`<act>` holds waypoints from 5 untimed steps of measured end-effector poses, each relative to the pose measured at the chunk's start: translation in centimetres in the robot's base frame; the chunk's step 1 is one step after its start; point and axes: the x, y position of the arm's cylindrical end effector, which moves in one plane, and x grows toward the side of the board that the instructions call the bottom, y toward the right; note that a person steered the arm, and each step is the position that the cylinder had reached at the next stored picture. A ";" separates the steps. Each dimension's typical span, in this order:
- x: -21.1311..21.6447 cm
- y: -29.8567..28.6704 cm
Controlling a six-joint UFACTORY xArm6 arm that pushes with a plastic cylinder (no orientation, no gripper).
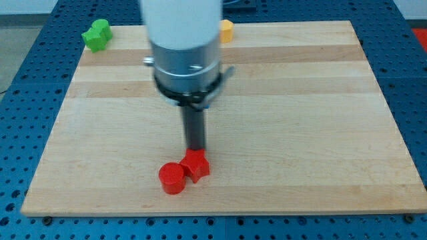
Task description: Separate the red circle from the red star
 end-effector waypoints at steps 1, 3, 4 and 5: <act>-0.2 1.7; 3.4 7.1; 5.1 2.7; 6.6 -0.6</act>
